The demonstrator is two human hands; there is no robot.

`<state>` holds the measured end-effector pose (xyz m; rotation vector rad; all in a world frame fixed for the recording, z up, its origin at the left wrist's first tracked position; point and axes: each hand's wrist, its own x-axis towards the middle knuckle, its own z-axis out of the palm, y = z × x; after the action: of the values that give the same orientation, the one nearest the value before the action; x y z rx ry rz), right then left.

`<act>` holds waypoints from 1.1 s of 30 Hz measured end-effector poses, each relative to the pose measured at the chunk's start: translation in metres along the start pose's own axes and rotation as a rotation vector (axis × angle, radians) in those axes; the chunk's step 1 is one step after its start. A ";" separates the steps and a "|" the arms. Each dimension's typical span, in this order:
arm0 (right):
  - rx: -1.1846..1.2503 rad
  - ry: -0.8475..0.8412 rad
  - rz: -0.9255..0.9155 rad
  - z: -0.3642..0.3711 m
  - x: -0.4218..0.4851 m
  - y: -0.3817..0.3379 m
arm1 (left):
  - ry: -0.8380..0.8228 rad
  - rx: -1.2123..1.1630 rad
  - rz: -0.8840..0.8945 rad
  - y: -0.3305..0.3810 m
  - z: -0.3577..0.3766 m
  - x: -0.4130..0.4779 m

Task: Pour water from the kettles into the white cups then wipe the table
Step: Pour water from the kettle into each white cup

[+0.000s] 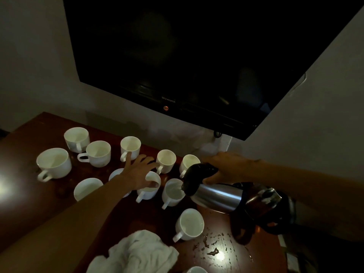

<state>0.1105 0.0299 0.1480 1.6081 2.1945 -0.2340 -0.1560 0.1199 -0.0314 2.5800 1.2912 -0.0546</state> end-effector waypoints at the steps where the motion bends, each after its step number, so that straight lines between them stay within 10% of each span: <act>1: 0.000 -0.003 0.001 0.000 0.001 -0.001 | 0.004 0.001 0.006 -0.001 0.001 0.000; 33: -0.042 -0.075 -0.027 -0.004 0.016 -0.005 | 0.026 0.069 0.063 0.008 0.003 -0.006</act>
<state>0.1010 0.0442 0.1446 1.5230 2.1516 -0.2506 -0.1532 0.1100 -0.0322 2.6865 1.2366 -0.0550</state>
